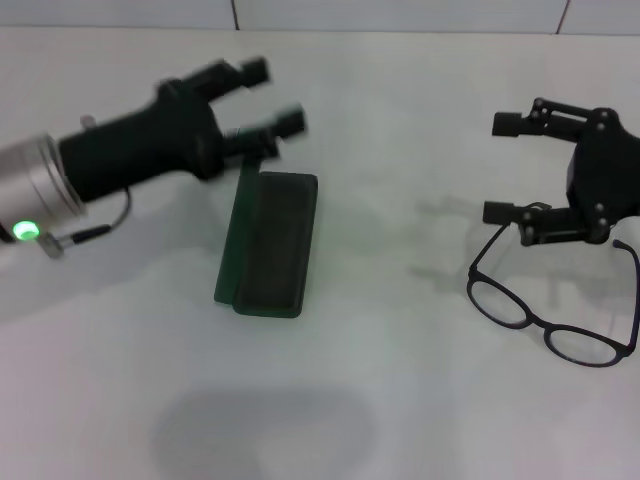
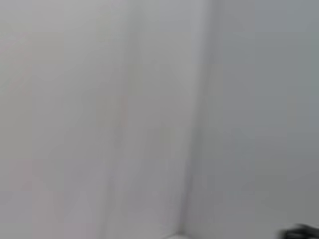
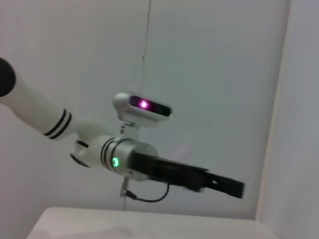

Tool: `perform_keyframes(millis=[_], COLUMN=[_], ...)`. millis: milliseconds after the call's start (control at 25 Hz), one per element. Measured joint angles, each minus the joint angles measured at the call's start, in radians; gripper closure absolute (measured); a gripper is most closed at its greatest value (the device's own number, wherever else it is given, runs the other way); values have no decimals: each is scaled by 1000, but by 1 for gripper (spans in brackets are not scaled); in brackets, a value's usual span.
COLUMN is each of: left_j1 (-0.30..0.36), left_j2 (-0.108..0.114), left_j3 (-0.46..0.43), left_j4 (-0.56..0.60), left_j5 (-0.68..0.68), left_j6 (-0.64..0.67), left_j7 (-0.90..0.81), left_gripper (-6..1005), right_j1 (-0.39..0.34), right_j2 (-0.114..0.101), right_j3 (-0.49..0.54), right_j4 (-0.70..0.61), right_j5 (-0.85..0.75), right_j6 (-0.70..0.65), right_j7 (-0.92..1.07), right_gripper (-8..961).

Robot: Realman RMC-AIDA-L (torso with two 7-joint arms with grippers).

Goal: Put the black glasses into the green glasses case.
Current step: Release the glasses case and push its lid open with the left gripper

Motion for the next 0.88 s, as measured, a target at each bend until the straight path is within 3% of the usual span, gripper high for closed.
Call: perform_keyframes(millis=[120,240,320,480,560,880], left_j1=[-8,-21,-22,-12,-12,-32], left_j2=[31,55,48,12,0,-12], left_j3=[-11,-4,8,94,124,194], left_j4=[111,265,357,510,533,525], left_j5=[90,302,417,566,584,671], left_j6=[-122,-180,-177,-173,-172,-184], left_j7=[-314,-632,-750,-893,-908,-938], left_gripper=[173,181,187,198,203,225], right_j1=[-6,-9,-9,-9,-7,-5], right_j2=[1,1,2,2,3,6], right_j3=[31,44,46,46,46,46], right_j4=[0,0,0,0,0,-1], right_j5=[-1,-2,-2,-2,-2,-12], right_j6=[-2,-1,2,15,18,20], right_j7=[2,2,2,2,2,-2], right_gripper=[84,84,84,84,84,85])
